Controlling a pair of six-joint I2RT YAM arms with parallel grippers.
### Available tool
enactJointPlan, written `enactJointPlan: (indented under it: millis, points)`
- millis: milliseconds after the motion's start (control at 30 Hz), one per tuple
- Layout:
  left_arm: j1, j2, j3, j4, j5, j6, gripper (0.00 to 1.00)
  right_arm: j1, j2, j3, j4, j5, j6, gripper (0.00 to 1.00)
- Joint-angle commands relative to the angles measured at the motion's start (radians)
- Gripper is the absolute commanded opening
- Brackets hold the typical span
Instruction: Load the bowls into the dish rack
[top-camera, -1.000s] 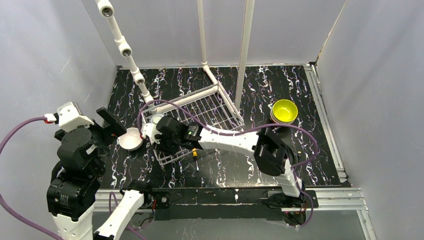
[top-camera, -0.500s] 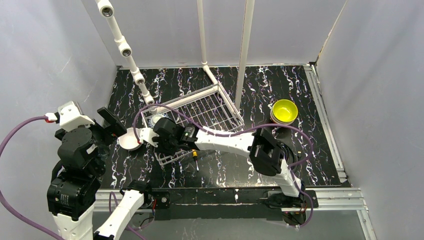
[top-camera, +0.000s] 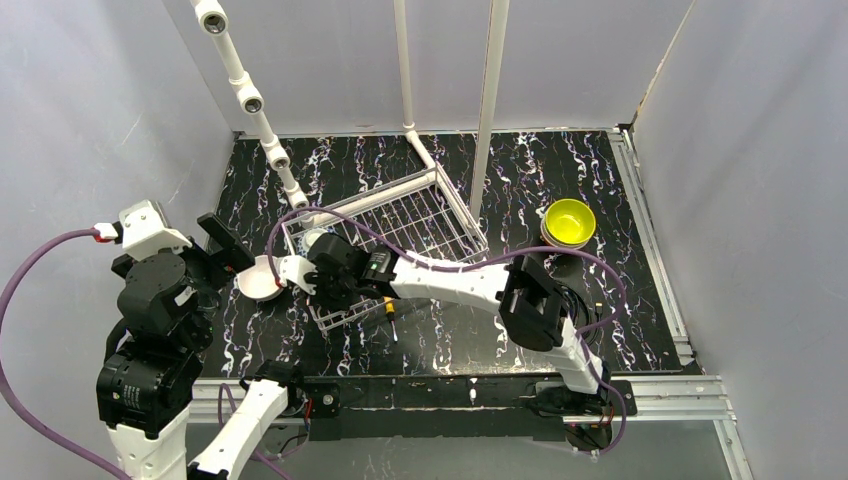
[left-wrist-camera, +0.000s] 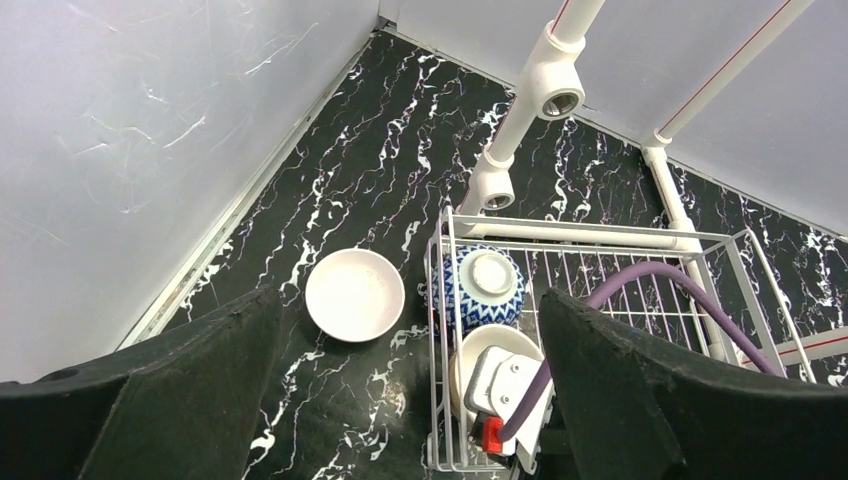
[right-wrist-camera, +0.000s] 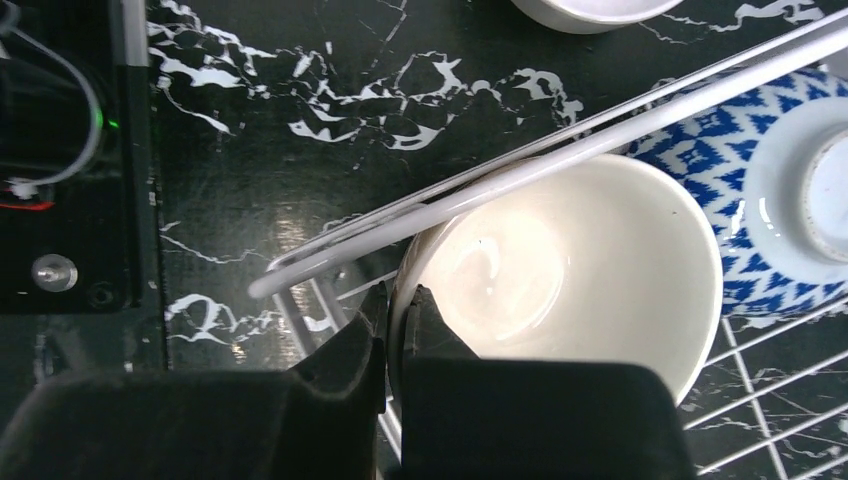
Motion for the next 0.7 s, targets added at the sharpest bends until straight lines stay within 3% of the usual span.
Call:
enactJointPlan:
  millis: [0, 333, 667]
  points:
    - [-0.002, 0.02, 0.001, 0.02, 0.004, 0.008, 0.98, -0.002, -0.123, -0.021, 0.107, -0.103, 0.076, 0.01]
    - [-0.002, 0.025, 0.004, 0.021, 0.013, 0.008, 0.98, -0.163, -0.231, -0.249, 0.549, -0.343, 0.583, 0.01]
    - [-0.002, 0.025, -0.011, 0.026, 0.019, 0.006, 0.98, -0.252, -0.22, -0.487, 1.087, -0.29, 1.38, 0.01]
